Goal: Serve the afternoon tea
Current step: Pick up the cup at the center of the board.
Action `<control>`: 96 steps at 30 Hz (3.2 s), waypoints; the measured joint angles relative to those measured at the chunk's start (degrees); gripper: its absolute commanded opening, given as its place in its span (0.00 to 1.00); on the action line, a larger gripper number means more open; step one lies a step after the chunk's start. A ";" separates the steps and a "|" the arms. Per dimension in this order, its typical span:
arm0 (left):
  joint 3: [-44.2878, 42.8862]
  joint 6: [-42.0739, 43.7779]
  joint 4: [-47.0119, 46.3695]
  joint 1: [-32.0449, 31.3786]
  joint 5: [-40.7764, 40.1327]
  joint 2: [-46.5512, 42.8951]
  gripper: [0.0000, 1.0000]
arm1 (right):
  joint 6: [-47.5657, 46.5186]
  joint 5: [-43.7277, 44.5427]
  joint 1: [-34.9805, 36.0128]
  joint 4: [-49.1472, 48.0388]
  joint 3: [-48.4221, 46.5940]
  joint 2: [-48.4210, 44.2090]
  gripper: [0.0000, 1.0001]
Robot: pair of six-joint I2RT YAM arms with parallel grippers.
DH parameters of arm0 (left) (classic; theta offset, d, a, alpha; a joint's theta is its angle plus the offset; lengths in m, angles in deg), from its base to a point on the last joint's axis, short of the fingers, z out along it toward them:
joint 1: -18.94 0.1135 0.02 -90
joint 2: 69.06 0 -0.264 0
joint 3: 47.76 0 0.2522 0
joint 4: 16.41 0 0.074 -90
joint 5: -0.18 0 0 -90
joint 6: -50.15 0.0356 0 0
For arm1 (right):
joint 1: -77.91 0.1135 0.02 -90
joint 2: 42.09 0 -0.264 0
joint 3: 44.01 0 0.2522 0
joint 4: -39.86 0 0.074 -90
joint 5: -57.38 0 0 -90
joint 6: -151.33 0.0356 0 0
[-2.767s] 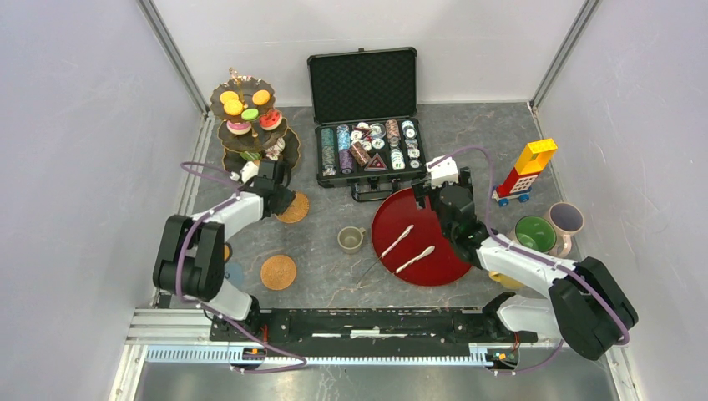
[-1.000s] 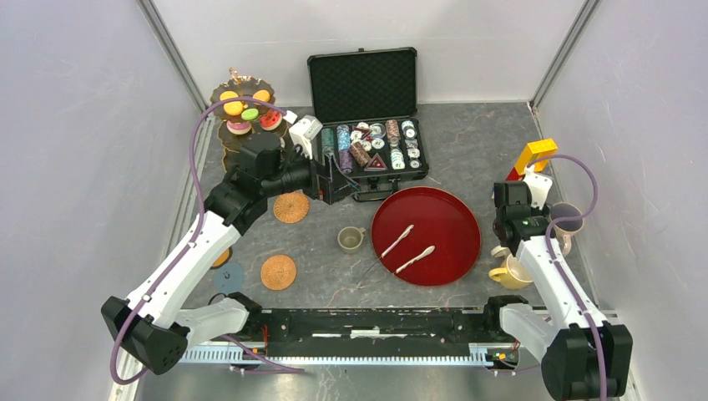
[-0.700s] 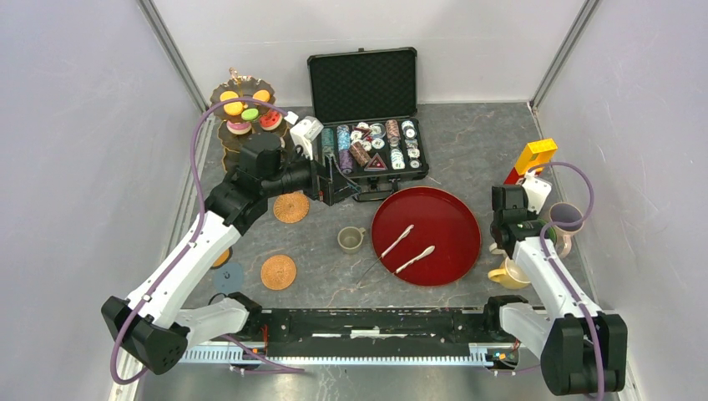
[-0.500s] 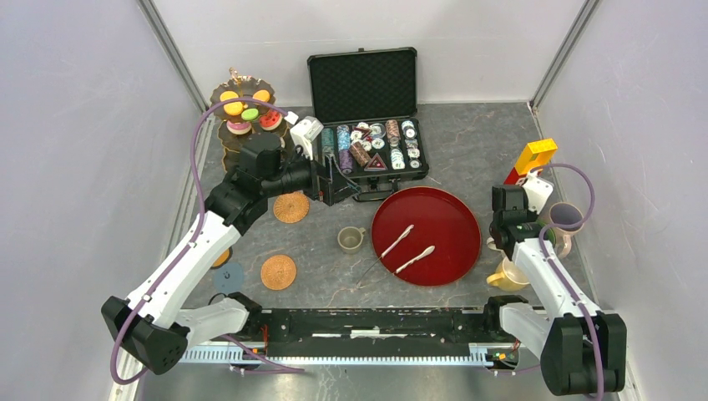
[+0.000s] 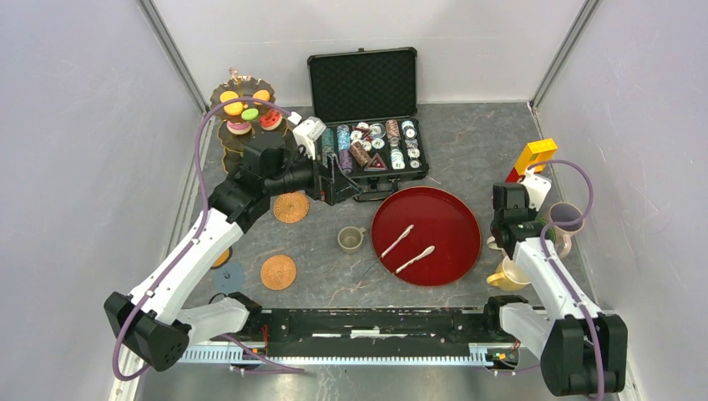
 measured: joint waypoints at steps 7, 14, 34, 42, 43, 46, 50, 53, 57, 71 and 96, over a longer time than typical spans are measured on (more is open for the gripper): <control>0.00 0.00 0.02 0.00 1.07 1.33 1.00 | -4.70 -4.20 0.00 1.68 -1.27 -8.98 0.00; 0.07 0.02 -0.04 0.00 1.38 1.79 1.00 | -12.02 -14.53 -0.07 1.64 -5.90 -12.87 0.00; 7.37 7.04 -7.78 -17.29 -5.84 -1.38 1.00 | 3.34 -43.45 5.77 -1.42 -13.09 -12.66 0.00; 2.47 17.29 -4.44 -40.63 -35.36 5.40 0.94 | 9.77 -39.10 17.68 -1.38 -13.03 -8.37 0.00; 0.90 18.10 -4.04 -42.25 -38.64 7.93 0.91 | 10.56 -38.82 19.32 -1.40 -13.03 -7.91 0.00; -4.74 20.26 -1.84 -44.72 -47.34 16.37 0.84 | 12.33 -38.51 22.32 -1.40 -13.03 -6.95 0.00; -7.91 21.40 -0.46 -44.63 -52.96 21.77 0.76 | 14.19 -36.92 23.91 -1.40 -13.03 -6.47 0.00; -9.27 21.57 0.04 -44.61 -55.65 24.35 0.68 | 15.23 -35.78 24.41 -1.64 -13.03 -6.47 0.00; -11.65 21.70 0.48 -44.61 -57.40 28.02 0.59 | 16.22 -34.88 24.83 -1.90 -13.03 -6.82 0.00; -12.94 21.94 -2.49 -44.61 -60.78 32.89 0.40 | 17.97 -34.88 25.83 -2.34 -13.00 -7.63 0.00; 9.14 26.73 -17.05 -44.72 -63.08 21.53 0.02 | 15.85 -37.81 26.58 -16.02 -9.66 -9.35 0.70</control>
